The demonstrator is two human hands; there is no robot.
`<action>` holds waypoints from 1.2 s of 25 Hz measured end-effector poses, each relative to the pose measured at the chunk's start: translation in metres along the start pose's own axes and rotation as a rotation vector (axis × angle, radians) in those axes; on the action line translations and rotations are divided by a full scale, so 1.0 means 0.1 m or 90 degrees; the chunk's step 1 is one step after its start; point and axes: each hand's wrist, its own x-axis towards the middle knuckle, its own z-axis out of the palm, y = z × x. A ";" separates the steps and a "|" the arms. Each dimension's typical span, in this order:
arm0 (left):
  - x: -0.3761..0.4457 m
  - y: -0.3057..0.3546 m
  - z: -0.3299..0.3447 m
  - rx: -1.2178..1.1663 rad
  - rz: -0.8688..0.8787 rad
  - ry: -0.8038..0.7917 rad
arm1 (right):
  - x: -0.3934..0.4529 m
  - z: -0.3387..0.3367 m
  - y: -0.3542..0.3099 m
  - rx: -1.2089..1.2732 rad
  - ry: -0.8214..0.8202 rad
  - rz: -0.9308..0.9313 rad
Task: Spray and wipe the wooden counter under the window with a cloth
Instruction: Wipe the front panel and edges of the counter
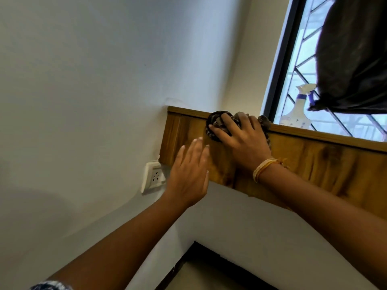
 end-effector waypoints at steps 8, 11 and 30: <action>-0.19 0.48 0.28 -0.149 -0.026 0.001 | -1.28 -0.24 0.09 0.025 0.015 0.122; -0.33 0.57 0.54 -0.220 -0.009 0.069 | -1.40 -0.14 -0.32 0.106 -0.010 0.105; 0.84 0.12 -1.44 -0.859 -0.684 -0.247 | 0.38 -1.12 -0.05 1.853 -0.474 1.397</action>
